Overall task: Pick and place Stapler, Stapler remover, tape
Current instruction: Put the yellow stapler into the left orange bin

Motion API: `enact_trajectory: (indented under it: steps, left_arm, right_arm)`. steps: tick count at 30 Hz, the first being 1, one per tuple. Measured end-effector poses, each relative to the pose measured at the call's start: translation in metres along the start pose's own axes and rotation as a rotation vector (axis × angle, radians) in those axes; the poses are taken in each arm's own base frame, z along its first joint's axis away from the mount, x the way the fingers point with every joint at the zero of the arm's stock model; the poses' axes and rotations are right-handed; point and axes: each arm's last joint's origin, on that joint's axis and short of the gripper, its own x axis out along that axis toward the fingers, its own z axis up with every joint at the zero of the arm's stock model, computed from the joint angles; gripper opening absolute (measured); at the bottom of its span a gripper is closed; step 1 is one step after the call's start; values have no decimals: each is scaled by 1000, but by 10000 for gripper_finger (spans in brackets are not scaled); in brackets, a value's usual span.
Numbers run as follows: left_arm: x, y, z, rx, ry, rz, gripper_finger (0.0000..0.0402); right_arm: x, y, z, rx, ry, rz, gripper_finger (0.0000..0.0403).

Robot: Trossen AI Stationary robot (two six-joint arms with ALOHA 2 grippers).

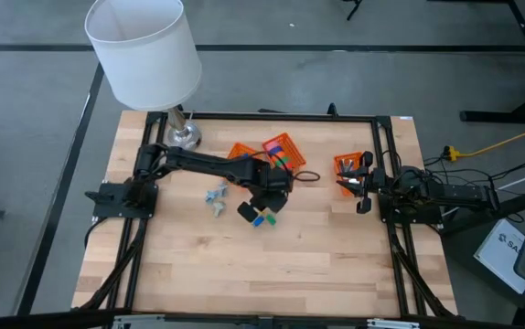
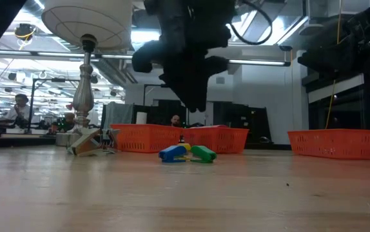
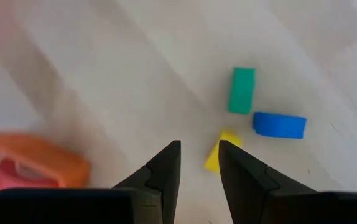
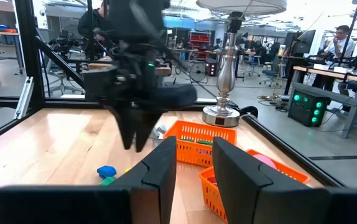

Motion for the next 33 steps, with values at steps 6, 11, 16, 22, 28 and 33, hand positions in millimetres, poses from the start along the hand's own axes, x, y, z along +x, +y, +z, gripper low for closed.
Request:
enact_trajectory:
  steps: [6, 11, 16, 22, 28, 33]
  left_arm:
    - [1, -10, 8, 83, -6, -8, 113]
    - [9, -10, 6, 73, 19, -33, 133]
    - [24, -11, 0, 65, 77, -79, 155]
    - [47, -13, -3, 90, 128, -124, 169]
    - [59, -13, -4, 124, 137, -136, 170]
    - [61, -10, -7, 108, 140, -136, 170]
  right_arm:
    - [0, 0, 0, 0, 0, 0, 108]
    - [0, 0, 0, 0, 0, 0, 108]
    - [0, 0, 0, 0, 0, 0, 108]
    - [0, 0, 0, 0, 0, 0, 108]
    - [0, 0, 0, 0, 0, 0, 108]
    - [0, 0, 0, 0, 0, 0, 108]
